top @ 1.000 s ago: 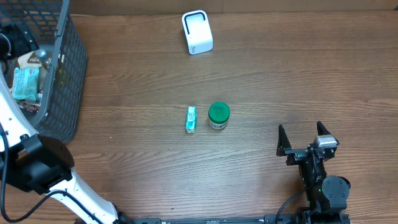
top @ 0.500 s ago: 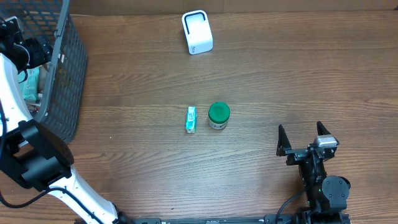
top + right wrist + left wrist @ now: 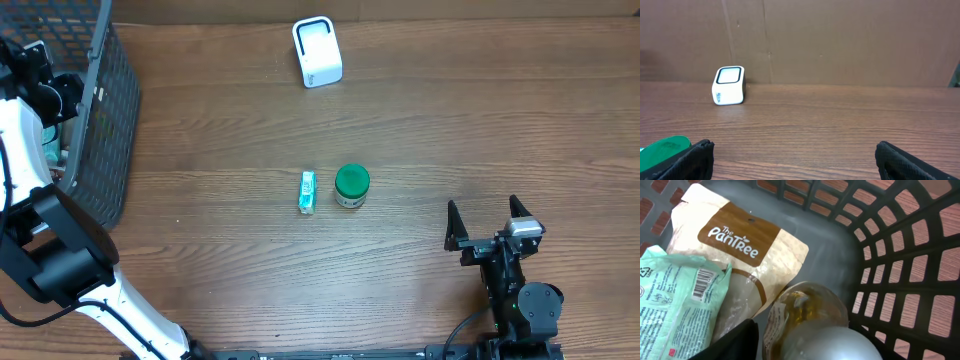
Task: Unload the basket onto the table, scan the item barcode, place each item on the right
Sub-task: 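Grasp the yellow dish-soap bottle in the basket with the left gripper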
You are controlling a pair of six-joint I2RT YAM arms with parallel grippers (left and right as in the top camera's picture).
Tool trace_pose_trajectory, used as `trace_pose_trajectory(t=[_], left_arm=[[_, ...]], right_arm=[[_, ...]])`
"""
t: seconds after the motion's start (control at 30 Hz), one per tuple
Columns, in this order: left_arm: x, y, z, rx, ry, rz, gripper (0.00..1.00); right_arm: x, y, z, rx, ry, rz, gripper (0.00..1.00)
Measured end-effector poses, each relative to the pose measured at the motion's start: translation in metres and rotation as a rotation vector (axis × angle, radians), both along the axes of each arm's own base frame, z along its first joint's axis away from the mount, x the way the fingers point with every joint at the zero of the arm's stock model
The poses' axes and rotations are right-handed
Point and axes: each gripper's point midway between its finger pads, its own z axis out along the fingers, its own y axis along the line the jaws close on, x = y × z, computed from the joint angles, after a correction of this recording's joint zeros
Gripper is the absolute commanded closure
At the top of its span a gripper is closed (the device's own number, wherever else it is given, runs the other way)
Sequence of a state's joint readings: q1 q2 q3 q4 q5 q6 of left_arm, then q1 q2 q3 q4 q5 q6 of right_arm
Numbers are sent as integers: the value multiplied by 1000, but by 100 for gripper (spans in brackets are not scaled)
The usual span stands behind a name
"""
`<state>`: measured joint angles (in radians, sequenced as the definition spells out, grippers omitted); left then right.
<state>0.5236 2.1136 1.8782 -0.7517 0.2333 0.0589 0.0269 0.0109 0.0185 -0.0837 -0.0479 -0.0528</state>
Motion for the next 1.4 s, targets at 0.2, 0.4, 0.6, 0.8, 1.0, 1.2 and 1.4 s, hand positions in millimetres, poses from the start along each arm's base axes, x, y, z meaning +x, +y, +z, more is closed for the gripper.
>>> trace_pose_trajectory(t=[0.2, 0.4, 0.6, 0.8, 1.0, 1.2, 1.4], left_arm=[[0, -1, -1, -4, 2, -1, 32], [-3, -2, -4, -11, 15, -1, 34], [-6, -4, -13, -18, 30, 0, 50], [-6, -3, -13, -18, 29, 5, 57], [-8, -4, -5, -28, 23, 31, 57], [-20, -6, 80, 39, -116, 78, 58], [-65, -30, 236, 160, -417, 119, 59]], right_arm=[[0, 0, 0, 0, 0, 0, 0], [0, 0, 0, 0, 0, 0, 0], [0, 0, 0, 0, -1, 0, 0], [0, 0, 0, 0, -1, 0, 0], [0, 0, 0, 1, 0, 0, 0], [0, 0, 0, 0, 0, 0, 0], [0, 0, 0, 0, 0, 0, 0]])
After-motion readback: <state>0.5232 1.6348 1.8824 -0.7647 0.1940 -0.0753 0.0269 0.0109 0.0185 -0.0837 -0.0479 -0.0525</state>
